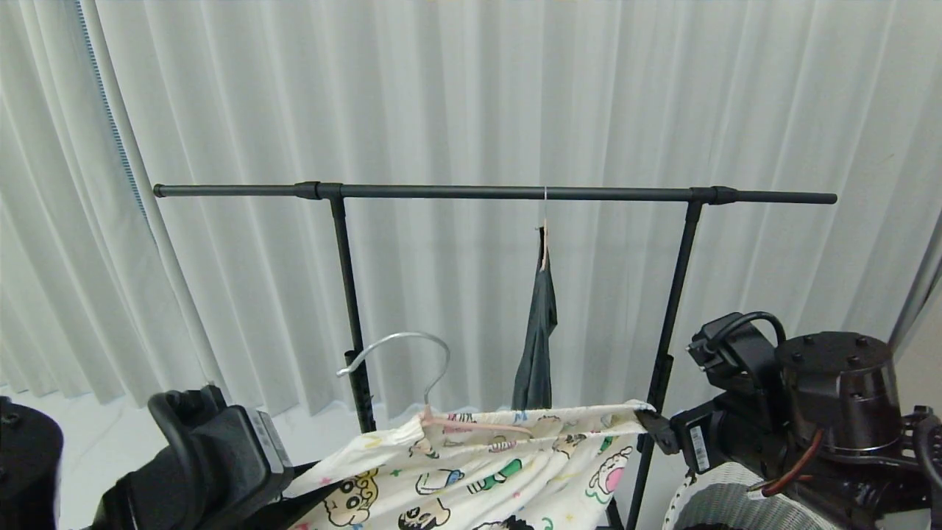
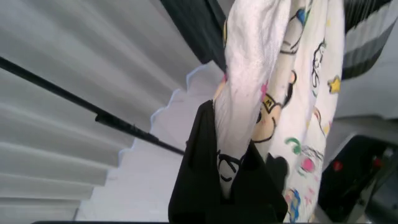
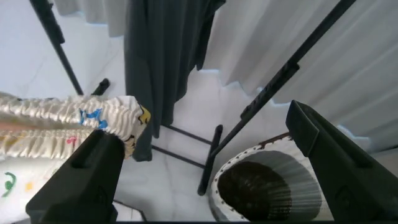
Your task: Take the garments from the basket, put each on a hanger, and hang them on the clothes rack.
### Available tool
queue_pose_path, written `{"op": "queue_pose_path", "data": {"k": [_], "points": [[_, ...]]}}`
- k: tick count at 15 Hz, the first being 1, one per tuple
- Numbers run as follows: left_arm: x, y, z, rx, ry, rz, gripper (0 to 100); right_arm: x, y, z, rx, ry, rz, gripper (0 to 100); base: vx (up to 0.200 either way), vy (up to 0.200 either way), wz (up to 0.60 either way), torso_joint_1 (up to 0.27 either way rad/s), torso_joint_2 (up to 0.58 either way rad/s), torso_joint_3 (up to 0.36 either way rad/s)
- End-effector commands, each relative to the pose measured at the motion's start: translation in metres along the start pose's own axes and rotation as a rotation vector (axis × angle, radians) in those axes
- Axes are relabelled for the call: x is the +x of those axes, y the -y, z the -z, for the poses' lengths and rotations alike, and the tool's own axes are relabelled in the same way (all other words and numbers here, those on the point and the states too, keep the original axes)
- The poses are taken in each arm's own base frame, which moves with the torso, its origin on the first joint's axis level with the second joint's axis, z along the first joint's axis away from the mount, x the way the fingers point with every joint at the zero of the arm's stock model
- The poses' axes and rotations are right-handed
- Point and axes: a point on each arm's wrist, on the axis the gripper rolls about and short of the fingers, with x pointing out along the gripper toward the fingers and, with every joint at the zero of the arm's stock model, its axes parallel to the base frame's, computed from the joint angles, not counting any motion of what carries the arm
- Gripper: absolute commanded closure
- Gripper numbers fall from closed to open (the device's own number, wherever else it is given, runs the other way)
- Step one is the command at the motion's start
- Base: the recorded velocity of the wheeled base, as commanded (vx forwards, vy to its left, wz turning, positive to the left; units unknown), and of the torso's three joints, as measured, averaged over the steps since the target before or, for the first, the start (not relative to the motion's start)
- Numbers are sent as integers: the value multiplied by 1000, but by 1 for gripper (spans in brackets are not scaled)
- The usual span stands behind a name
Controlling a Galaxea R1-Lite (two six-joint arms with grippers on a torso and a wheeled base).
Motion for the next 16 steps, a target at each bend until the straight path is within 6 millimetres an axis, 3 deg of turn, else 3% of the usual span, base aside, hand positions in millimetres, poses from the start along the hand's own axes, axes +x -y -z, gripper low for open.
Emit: {"op": "queue_pose_path", "data": {"k": [1,4,6,9,16], "points": [[4,2,9,5,-44,1,100,-4,3,-4,1,20,5,0,0,0,0,0,0,0],[11,0,12,1,-103,-46,100,-10,0,-7,-16,42,-22,0,0,0,0,0,0,0],[17,-1,8,-11,-121,-68,100,-33,-13,-8,-106,62,-158,0,0,0,0,0,0,0],[17,-2,2,-40,-67,-65,100,-77,-26,-8,-228,46,-500,0,0,0,0,0,0,0],[9,17,-6,14,49,157,100,-76,-41,-25,-419,119,-731,0,0,0,0,0,0,0]]}}
